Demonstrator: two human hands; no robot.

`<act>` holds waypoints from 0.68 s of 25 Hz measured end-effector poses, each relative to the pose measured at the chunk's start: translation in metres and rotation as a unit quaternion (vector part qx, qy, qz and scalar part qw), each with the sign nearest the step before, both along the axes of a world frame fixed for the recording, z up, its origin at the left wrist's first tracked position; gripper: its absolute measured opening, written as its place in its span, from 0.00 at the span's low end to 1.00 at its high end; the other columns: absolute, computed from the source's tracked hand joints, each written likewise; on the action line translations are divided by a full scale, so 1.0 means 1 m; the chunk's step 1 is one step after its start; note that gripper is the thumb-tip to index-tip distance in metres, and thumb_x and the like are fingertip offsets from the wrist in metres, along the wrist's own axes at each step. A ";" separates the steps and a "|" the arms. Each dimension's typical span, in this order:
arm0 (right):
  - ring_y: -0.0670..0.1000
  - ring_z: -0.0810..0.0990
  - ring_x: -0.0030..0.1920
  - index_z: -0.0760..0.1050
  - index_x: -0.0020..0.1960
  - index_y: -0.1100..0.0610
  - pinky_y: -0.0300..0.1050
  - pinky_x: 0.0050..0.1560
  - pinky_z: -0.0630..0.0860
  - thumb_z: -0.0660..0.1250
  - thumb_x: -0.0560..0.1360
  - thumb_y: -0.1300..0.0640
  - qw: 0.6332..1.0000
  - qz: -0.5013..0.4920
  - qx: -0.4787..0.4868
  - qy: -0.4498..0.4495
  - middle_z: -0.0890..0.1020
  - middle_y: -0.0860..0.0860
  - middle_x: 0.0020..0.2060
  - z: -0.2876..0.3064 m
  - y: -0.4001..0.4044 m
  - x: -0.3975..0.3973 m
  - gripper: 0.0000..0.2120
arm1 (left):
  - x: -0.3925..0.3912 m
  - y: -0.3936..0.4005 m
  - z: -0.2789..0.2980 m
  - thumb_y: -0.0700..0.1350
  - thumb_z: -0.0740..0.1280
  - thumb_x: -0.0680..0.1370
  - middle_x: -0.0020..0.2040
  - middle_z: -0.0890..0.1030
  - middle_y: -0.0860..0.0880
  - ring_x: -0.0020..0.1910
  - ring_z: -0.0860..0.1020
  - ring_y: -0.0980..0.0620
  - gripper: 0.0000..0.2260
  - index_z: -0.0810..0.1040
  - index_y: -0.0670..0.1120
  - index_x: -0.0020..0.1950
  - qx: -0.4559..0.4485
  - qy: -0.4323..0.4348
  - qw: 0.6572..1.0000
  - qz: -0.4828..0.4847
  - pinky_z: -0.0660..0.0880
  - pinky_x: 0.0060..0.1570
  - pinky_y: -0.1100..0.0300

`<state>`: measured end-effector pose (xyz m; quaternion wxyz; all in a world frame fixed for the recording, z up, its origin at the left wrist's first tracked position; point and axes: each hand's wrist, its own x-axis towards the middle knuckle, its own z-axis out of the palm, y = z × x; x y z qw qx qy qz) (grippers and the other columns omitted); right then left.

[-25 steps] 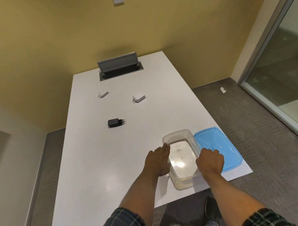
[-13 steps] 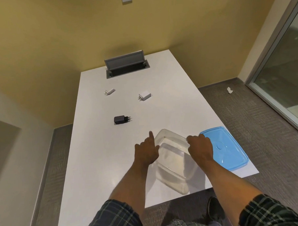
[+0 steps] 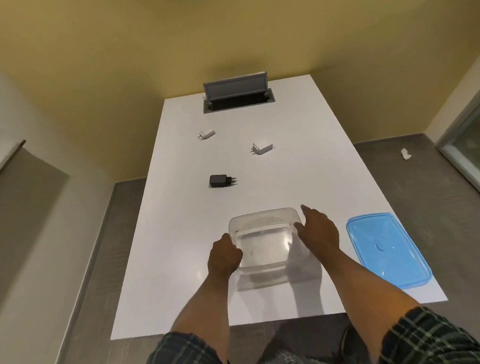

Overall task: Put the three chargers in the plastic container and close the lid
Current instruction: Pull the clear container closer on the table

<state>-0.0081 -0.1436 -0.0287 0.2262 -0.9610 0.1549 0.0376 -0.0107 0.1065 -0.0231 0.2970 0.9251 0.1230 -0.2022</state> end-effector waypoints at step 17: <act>0.58 0.81 0.40 0.74 0.46 0.56 0.44 0.38 0.74 0.63 0.68 0.63 0.996 0.007 -0.031 0.085 0.82 0.53 0.40 -0.008 -0.004 -0.011 0.07 | -0.001 -0.005 -0.005 0.43 0.59 0.77 0.53 0.82 0.40 0.48 0.85 0.37 0.10 0.74 0.41 0.56 -0.006 0.040 0.998 -0.048 0.83 0.52 0.45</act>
